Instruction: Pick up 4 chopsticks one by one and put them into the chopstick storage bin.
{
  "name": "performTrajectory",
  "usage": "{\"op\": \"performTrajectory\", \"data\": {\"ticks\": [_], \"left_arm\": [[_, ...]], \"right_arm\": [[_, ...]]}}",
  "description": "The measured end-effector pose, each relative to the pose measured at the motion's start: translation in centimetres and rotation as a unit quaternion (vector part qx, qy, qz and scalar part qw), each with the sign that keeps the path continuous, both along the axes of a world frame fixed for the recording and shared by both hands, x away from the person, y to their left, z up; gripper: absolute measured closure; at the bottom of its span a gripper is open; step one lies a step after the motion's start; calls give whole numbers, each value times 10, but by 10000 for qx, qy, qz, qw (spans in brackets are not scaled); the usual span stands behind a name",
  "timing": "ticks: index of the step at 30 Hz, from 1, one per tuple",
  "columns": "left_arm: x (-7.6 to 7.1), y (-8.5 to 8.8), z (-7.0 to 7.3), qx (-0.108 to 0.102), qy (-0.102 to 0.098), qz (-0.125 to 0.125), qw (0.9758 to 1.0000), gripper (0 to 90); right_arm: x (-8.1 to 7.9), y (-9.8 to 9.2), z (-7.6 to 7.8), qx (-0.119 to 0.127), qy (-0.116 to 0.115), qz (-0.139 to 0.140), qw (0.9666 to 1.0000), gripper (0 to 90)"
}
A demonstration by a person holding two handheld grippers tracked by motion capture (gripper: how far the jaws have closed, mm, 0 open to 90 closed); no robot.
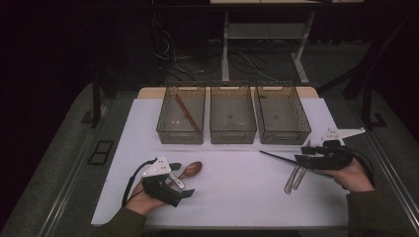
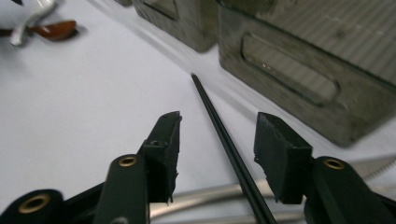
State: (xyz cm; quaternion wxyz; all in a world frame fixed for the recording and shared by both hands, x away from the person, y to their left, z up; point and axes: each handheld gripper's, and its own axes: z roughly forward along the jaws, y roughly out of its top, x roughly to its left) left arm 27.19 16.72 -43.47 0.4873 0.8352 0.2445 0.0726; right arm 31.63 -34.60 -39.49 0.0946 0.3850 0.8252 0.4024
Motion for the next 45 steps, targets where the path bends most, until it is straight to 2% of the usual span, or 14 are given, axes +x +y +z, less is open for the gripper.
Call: {"op": "performTrajectory", "data": {"ticks": [3,8,13,16,19,27,30,36,45], "left_arm": [[0,0,0,0,6,10,10000,0],[0,0,0,-2,9,16,10000,0],[0,0,0,7,8,-2,10000,0],[0,0,0,17,11,-6,10000,0],[0,-1,0,17,9,-5,10000,0],[0,-1,-1,39,12,-16,10000,0],[0,-1,-1,17,14,2,10000,0],[0,-1,-1,29,13,-9,10000,0],[0,-1,-1,38,10,-27,10000,0]], "right_arm": [[-2,-5,-4,-145,113,-15,9998,565],[-6,-13,-11,-427,134,-1,9990,662],[-5,-18,-17,-519,202,88,9984,739],[-2,-18,-22,-572,247,44,9980,813],[1,-18,-26,-739,307,-24,9968,888],[11,-23,-33,-960,310,-270,9945,893],[14,-25,-37,-1029,380,-327,9934,893],[15,-26,-41,-1100,469,-277,9924,893],[12,-26,-42,-1041,545,-175,9929,893]]}}
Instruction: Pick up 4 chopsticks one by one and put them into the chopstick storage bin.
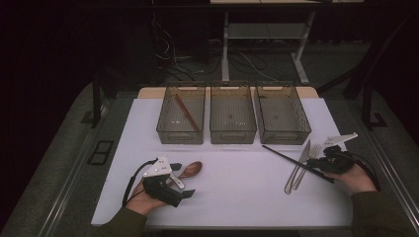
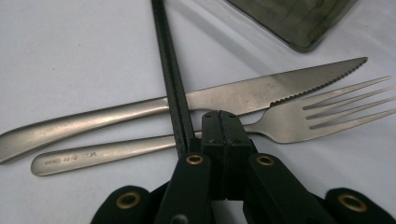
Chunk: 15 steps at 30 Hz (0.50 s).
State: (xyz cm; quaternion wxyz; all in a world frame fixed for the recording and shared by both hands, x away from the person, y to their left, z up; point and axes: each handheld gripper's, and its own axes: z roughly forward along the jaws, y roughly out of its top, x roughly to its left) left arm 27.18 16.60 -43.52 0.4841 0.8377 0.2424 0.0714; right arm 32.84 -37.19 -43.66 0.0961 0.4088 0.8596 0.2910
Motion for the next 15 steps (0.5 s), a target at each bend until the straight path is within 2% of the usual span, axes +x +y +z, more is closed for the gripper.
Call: {"op": "performTrajectory", "data": {"ticks": [15], "left_arm": [[0,0,0,-3,-7,-5,10000,0]], "right_arm": [[-5,5,1,133,145,234,9995,893]]}}
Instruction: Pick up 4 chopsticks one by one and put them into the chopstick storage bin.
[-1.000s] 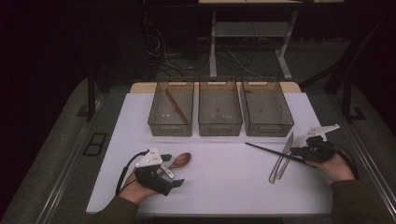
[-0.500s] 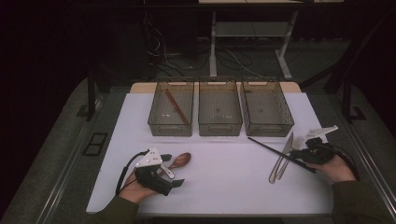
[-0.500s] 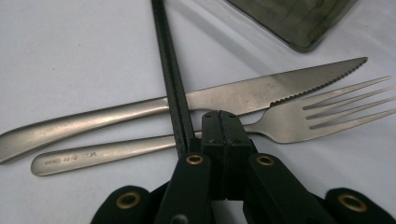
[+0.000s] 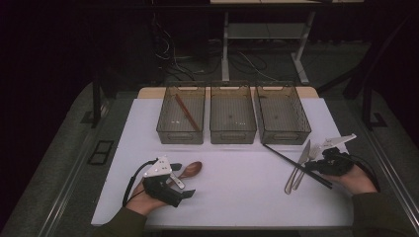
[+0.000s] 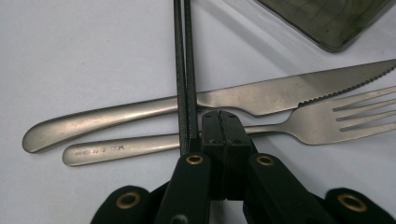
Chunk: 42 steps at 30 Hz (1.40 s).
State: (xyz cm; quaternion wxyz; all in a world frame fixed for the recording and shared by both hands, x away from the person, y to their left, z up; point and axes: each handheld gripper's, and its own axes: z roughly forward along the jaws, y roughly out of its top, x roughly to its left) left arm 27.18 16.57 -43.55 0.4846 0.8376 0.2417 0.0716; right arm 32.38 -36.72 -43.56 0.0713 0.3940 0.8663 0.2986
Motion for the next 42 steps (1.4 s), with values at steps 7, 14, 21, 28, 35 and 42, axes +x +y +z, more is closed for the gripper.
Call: {"op": "performTrajectory", "data": {"ticks": [7,14,21,28,35,42], "left_arm": [[0,0,0,6,6,7,10000,0],[0,0,0,1,7,15,10000,0],[0,0,0,6,4,15,10000,0],[0,0,0,9,1,18,10000,0],[0,0,0,17,-2,11,10000,0],[0,0,0,12,-7,5,10000,0]], "right_arm": [[-1,2,1,2,-4,68,10000,892],[-8,4,14,169,-186,-1,9997,826],[-10,21,16,97,-207,180,9996,801],[-9,26,11,-101,-199,245,9995,801],[-8,27,9,-176,-221,275,9992,801],[-9,28,8,-206,-228,326,9990,801]]}}
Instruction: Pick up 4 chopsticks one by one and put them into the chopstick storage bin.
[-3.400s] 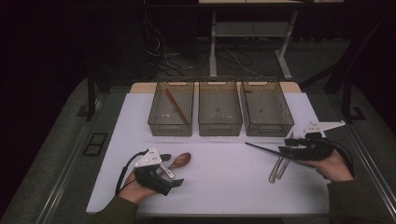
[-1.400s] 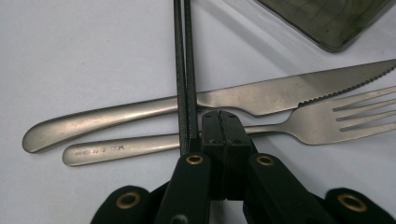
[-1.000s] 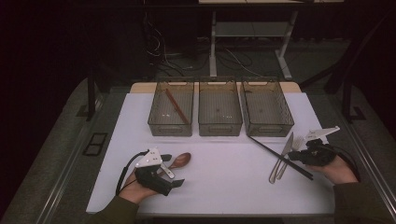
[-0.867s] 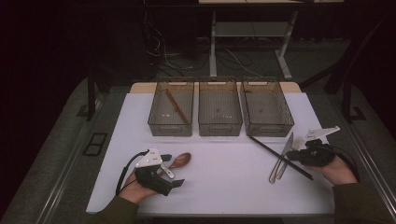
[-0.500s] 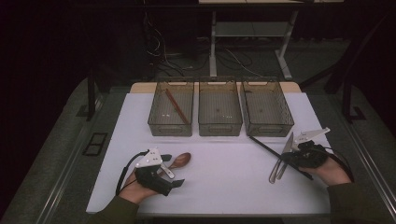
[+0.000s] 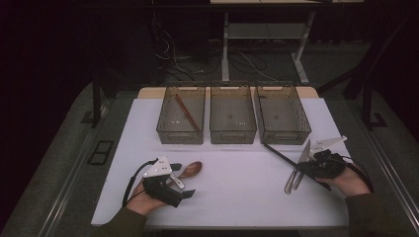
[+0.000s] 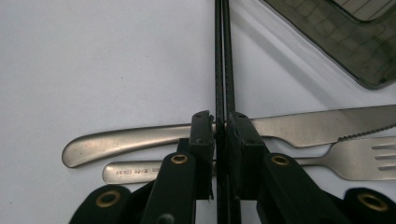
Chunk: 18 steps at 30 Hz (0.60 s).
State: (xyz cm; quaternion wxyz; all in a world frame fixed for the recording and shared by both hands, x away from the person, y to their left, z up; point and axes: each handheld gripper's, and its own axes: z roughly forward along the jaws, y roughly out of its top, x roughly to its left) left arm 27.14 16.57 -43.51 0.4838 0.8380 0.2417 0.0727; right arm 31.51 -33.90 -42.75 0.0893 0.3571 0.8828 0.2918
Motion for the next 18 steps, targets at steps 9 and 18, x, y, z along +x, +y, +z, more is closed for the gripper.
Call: {"op": "performTrajectory", "data": {"ticks": [9,18], "left_arm": [[0,0,0,-9,6,8,10000,0],[0,0,0,-7,1,7,10000,0]], "right_arm": [[0,3,-2,-109,27,103,9999,802],[0,6,-7,-235,38,229,9995,813]]}}
